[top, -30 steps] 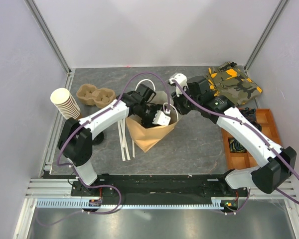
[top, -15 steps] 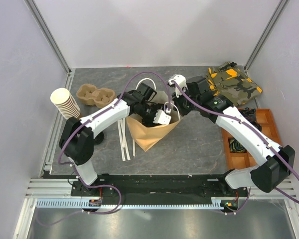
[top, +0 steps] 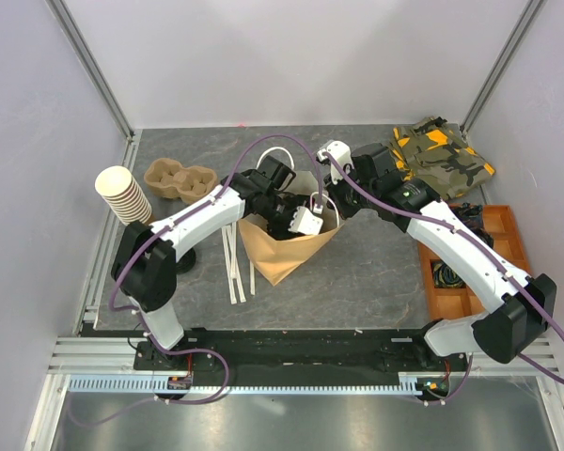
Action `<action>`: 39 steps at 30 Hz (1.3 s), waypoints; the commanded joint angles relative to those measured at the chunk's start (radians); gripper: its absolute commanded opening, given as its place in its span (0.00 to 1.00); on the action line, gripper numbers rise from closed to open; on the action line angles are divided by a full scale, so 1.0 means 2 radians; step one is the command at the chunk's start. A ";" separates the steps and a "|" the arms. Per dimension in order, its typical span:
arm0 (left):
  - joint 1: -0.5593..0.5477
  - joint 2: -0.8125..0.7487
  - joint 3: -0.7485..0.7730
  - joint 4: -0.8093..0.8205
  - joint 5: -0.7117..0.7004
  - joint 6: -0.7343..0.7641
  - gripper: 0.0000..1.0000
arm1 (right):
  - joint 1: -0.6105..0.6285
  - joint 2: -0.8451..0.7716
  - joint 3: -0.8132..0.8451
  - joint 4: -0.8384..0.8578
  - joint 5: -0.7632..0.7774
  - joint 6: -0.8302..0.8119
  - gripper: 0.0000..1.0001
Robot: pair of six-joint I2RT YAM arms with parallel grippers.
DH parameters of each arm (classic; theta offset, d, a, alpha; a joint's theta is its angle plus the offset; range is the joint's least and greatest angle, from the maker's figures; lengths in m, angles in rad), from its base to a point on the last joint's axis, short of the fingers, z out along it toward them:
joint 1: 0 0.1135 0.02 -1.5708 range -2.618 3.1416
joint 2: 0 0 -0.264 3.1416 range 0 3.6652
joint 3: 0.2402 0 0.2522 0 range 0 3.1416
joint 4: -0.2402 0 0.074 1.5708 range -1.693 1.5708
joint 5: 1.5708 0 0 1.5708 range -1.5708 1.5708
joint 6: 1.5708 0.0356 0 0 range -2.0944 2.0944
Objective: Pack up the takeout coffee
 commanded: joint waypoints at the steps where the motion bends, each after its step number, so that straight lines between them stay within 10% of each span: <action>1: 0.009 0.002 -0.012 -0.042 -0.055 0.001 0.77 | 0.000 0.003 0.009 0.003 -0.012 -0.001 0.00; 3: 0.009 0.001 -0.009 -0.042 -0.055 0.001 0.99 | 0.000 0.005 0.009 0.004 -0.012 -0.001 0.00; 39: 0.004 -0.068 0.009 -0.017 -0.011 0.018 1.00 | -0.001 0.021 0.015 0.011 0.005 -0.012 0.00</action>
